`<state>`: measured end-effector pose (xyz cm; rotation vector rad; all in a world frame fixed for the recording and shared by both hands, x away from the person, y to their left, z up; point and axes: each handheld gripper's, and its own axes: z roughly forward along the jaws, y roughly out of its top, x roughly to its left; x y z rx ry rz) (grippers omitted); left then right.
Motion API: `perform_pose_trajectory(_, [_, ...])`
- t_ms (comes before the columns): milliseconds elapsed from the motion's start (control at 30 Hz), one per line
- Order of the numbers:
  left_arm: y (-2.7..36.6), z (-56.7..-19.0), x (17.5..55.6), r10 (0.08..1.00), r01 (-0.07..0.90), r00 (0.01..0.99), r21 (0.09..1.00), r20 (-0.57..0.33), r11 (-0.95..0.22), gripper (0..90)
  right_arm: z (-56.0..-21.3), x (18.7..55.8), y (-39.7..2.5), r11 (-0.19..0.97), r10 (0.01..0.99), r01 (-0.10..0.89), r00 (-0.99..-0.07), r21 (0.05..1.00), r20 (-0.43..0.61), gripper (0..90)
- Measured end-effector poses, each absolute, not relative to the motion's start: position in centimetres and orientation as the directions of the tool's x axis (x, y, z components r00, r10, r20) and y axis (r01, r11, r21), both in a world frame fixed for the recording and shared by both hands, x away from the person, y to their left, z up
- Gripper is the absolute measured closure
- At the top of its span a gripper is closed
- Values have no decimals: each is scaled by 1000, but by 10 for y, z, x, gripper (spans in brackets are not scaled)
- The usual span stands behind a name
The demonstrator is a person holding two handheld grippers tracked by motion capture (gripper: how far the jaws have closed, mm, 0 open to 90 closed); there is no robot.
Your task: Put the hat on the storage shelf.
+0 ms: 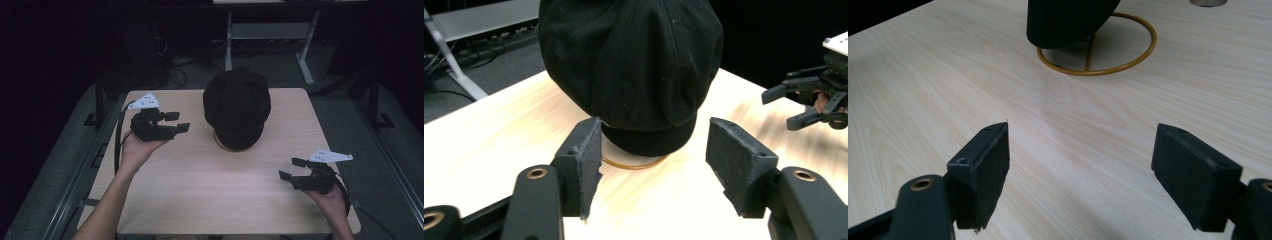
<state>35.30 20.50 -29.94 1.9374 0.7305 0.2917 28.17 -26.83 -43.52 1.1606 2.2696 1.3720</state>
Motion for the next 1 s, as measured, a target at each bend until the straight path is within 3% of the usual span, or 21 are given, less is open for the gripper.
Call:
perform_pose_trajectory(367, [219,-318,334,627,381,770,876,-122,-296,279,-436,281,-265,262,730,508,-661,821,176,220])
perform_pose_trajectory(1000, [243,-352,306,665,393,737,877,-120,-277,267,-438,277,-261,288,727,510,-667,810,162,217])
